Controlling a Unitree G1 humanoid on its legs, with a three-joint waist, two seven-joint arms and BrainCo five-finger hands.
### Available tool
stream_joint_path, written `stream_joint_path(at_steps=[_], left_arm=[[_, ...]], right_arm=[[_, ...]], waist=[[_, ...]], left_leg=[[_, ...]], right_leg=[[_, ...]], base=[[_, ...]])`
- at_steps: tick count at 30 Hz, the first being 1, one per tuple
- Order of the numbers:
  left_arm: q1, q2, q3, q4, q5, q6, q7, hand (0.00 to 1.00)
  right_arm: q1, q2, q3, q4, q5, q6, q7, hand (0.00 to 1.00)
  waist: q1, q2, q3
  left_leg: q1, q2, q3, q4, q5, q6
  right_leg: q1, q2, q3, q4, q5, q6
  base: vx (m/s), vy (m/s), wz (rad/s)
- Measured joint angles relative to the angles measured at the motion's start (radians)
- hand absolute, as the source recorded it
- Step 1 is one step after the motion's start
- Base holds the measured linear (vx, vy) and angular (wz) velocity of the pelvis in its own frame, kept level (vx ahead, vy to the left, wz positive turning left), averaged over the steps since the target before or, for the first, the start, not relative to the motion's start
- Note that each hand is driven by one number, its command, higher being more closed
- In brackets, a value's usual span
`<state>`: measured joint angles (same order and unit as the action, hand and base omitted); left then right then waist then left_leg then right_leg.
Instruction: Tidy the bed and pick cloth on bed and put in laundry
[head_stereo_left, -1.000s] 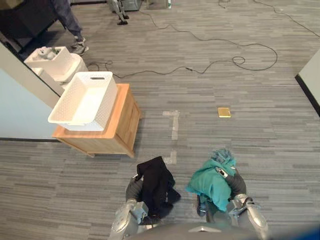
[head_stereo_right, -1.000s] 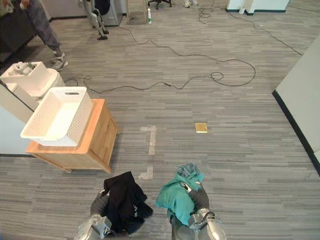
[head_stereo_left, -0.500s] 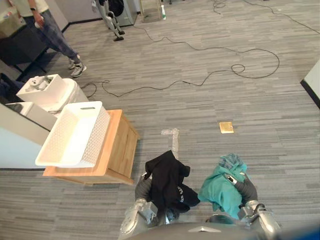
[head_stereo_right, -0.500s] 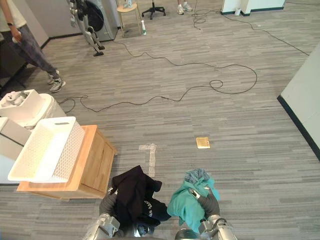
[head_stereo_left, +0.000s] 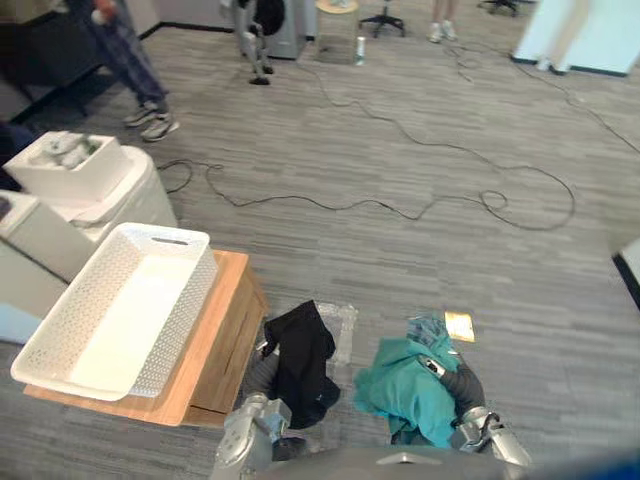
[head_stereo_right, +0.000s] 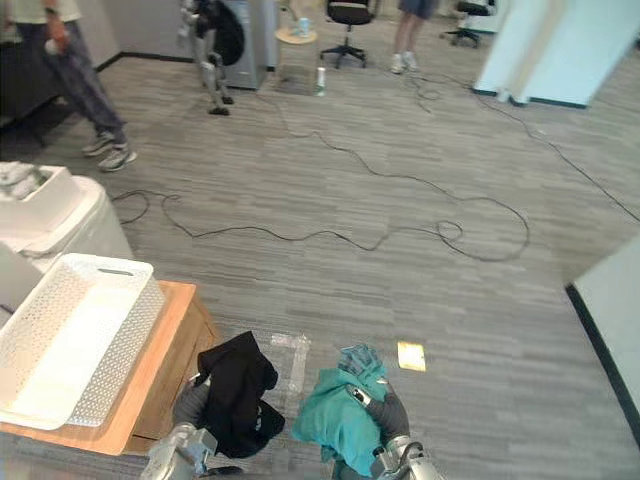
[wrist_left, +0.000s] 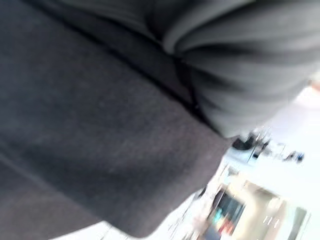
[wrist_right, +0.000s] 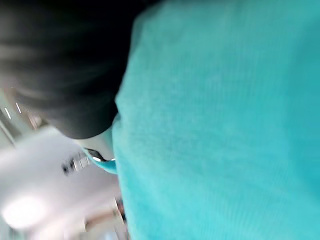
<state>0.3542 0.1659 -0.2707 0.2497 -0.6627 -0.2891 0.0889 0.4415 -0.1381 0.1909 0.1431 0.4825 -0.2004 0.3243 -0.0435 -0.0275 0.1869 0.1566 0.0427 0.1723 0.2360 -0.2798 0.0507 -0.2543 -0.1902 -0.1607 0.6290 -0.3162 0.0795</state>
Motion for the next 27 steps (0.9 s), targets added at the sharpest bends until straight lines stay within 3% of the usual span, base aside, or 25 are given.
stream_joint_path(at_steps=[1,3,4,7,9,11,13,15,16,17,19,20,21,23,25,27], left_arm=[[-0.002,0.001,0.005,0.0,-0.01,0.003,0.005,1.0],[0.008,0.014,0.013,-0.005,-0.015,0.004,0.003,1.0],[0.007,0.0,0.01,0.009,-0.014,0.024,0.002,1.0],[0.038,-0.011,0.007,0.003,-0.013,0.015,-0.009,1.0],[0.056,-0.014,0.021,0.002,-0.016,0.007,-0.008,1.0],[0.066,-0.021,0.035,0.002,-0.019,0.006,-0.009,1.0],[0.065,-0.036,0.036,0.002,-0.024,0.007,-0.012,1.0],[0.071,-0.048,0.037,-0.003,-0.025,0.018,-0.027,1.0],[0.078,-0.048,0.037,-0.003,-0.025,0.021,-0.033,1.0],[0.087,-0.049,0.036,-0.011,-0.025,0.03,-0.044,1.0],[0.099,-0.056,0.036,-0.042,-0.025,0.043,-0.048,1.0],[0.098,-0.061,0.036,-0.052,-0.025,0.046,-0.049,1.0],[0.111,-0.068,0.033,-0.066,-0.025,0.047,-0.05,1.0],[0.12,-0.071,0.033,-0.076,-0.025,0.051,-0.048,1.0],[0.111,-0.062,0.036,-0.092,-0.025,0.051,-0.048,1.0],[0.105,-0.059,0.038,-0.092,-0.026,0.051,-0.046,1.0]], right_arm=[[-0.011,0.0,0.017,-0.002,0.0,0.001,0.006,1.0],[-0.012,0.004,0.04,-0.016,0.001,0.001,0.008,1.0],[-0.011,-0.002,0.046,-0.003,0.001,0.002,0.001,1.0],[-0.057,-0.009,0.051,-0.004,0.003,-0.002,-0.017,1.0],[-0.077,-0.011,0.073,-0.008,0.002,-0.003,-0.021,1.0],[-0.097,-0.016,0.095,-0.007,0.002,-0.002,-0.036,1.0],[-0.105,-0.024,0.106,-0.012,0.0,0.007,-0.06,1.0],[-0.077,-0.046,0.106,-0.021,-0.01,0.036,-0.092,1.0],[-0.076,-0.047,0.102,-0.021,-0.017,0.042,-0.095,1.0],[-0.081,-0.051,0.089,-0.021,-0.02,0.044,-0.095,1.0],[-0.095,-0.064,0.084,-0.02,-0.026,0.049,-0.095,1.0],[-0.093,-0.066,0.081,-0.02,-0.029,0.054,-0.094,1.0],[-0.086,-0.071,0.082,-0.02,-0.035,0.055,-0.094,1.0],[-0.086,-0.068,0.091,-0.005,-0.037,0.066,-0.099,1.0],[-0.106,-0.049,0.098,-0.01,-0.039,0.066,-0.103,1.0],[-0.136,-0.034,0.093,-0.011,-0.044,0.066,-0.104,1.0]], waist=[[-0.002,0.015,0.0],[-0.007,-0.004,-0.001],[-0.005,0.013,-0.003],[0.009,0.057,0.005],[0.02,0.059,0.003],[0.041,0.063,0.003],[0.03,0.076,0.014],[0.038,0.075,0.015],[0.042,0.075,0.013],[0.045,0.078,0.011],[0.045,0.082,0.01],[0.048,0.078,0.012],[0.047,0.085,0.008],[0.056,0.052,-0.004],[0.068,0.019,0.006],[0.072,0.007,0.009]], left_leg=[[-0.002,0.032,-0.051,0.012,-0.018,-0.031],[-0.005,0.035,-0.125,0.025,-0.044,-0.071],[0.0,0.054,-0.174,0.024,-0.054,-0.105],[-0.002,0.08,-0.184,-0.025,-0.005,-0.125],[-0.005,0.086,-0.184,-0.015,0.001,-0.123],[-0.047,0.092,-0.182,0.062,0.001,-0.124],[-0.127,0.113,-0.144,0.238,0.012,-0.106],[-0.195,0.169,-0.009,0.426,0.069,-0.096],[-0.197,0.176,0.023,0.433,0.059,-0.092],[-0.211,0.169,0.091,0.411,0.015,-0.085],[-0.243,0.137,0.168,0.32,-0.012,-0.085],[-0.247,0.106,0.211,0.212,0.01,-0.079],[-0.241,0.08,0.236,0.079,0.147,-0.053],[-0.191,0.021,0.256,0.034,0.181,-0.001],[-0.195,0.001,0.259,0.044,0.169,0.022],[-0.2,-0.003,0.269,0.064,0.148,0.024]], right_leg=[[-0.011,0.058,0.066,-0.131,0.066,-0.001],[0.016,0.078,0.159,-0.312,0.201,0.028],[0.057,0.092,0.115,-0.317,0.261,0.007],[0.045,0.084,0.071,-0.219,0.199,-0.037],[0.053,0.081,0.058,-0.188,0.147,-0.04],[0.069,0.071,0.03,-0.19,0.096,-0.039],[0.152,0.054,-0.042,-0.24,0.084,-0.045],[0.278,0.038,-0.125,-0.321,0.083,-0.05],[0.301,0.028,-0.14,-0.333,0.084,-0.052],[0.326,0.004,-0.166,-0.344,0.079,-0.048],[0.35,-0.031,-0.202,-0.358,0.075,-0.037],[0.384,-0.058,-0.239,-0.371,0.081,-0.009],[0.424,-0.065,-0.266,-0.38,0.085,0.028],[0.472,-0.099,-0.262,-0.407,0.091,0.053],[0.502,-0.107,-0.237,-0.457,0.11,0.053],[0.511,-0.111,-0.226,-0.472,0.127,0.074]], base=[[0.4,-0.333,1.29],[0.34,-0.335,1.32],[0.29,-0.272,1.2],[0.31,-0.263,1.0],[0.17,-0.149,0.66],[0.12,-0.136,0.71],[0.09,-0.082,1.14],[0.15,-0.053,1.07],[0.18,-0.015,0.86],[0.17,0.026,0.67],[0.16,0.09,0.6],[0.21,0.166,0.7],[0.28,0.201,0.68],[0.27,0.166,0.57],[0.24,0.153,0.35],[0.14,0.085,-0.01]])
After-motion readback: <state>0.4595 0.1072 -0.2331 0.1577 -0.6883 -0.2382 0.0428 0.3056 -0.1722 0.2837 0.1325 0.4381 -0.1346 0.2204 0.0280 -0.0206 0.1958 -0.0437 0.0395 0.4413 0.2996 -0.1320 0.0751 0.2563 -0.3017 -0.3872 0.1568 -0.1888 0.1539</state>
